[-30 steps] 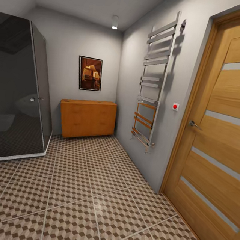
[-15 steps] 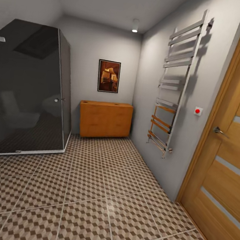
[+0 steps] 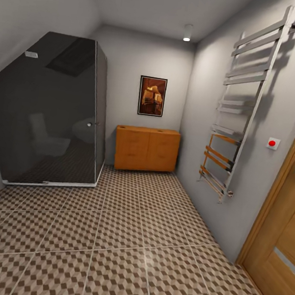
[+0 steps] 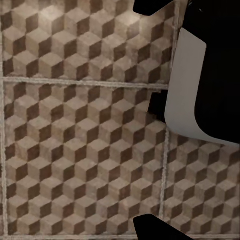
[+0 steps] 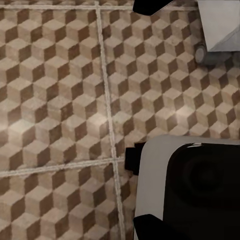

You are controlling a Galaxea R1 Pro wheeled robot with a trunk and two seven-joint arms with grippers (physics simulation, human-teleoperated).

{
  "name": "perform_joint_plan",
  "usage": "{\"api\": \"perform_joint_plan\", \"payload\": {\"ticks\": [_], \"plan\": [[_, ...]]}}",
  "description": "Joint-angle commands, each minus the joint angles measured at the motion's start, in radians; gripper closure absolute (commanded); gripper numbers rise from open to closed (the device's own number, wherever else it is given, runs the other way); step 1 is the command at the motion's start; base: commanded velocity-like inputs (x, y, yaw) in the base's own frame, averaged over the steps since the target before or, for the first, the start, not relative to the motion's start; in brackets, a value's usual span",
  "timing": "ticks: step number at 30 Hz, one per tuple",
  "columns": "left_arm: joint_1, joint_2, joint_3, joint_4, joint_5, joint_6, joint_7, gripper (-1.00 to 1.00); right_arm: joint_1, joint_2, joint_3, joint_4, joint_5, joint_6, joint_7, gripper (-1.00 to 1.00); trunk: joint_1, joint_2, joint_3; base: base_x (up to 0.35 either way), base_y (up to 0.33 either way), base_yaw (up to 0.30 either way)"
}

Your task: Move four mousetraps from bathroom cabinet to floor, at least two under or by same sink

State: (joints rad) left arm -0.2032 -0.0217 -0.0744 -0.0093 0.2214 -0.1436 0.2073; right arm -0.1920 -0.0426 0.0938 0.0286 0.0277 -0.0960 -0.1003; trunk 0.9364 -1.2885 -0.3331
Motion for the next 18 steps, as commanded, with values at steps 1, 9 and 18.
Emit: {"api": "perform_joint_plan", "payload": {"ticks": [1,9,18], "plan": [[-0.001,0.000,-0.008,0.001,0.009,0.005,0.003,-1.00,-0.001,0.000,0.007,0.003,0.003,-0.004,-0.004,-1.00,0.000,-0.001,-0.001,0.270,0.000,0.064],[-0.001,0.004,-0.004,-0.004,0.010,0.101,0.002,-1.00,-0.001,0.001,0.007,0.003,0.002,-0.005,-0.004,-1.00,0.000,-0.001,-0.001,0.305,0.000,0.022],[-0.001,0.005,-0.004,-0.006,0.010,0.117,0.001,-1.00,-0.001,0.001,0.007,0.003,0.001,-0.005,-0.004,-1.00,0.000,-0.001,-0.001,0.322,0.000,0.002]]}}
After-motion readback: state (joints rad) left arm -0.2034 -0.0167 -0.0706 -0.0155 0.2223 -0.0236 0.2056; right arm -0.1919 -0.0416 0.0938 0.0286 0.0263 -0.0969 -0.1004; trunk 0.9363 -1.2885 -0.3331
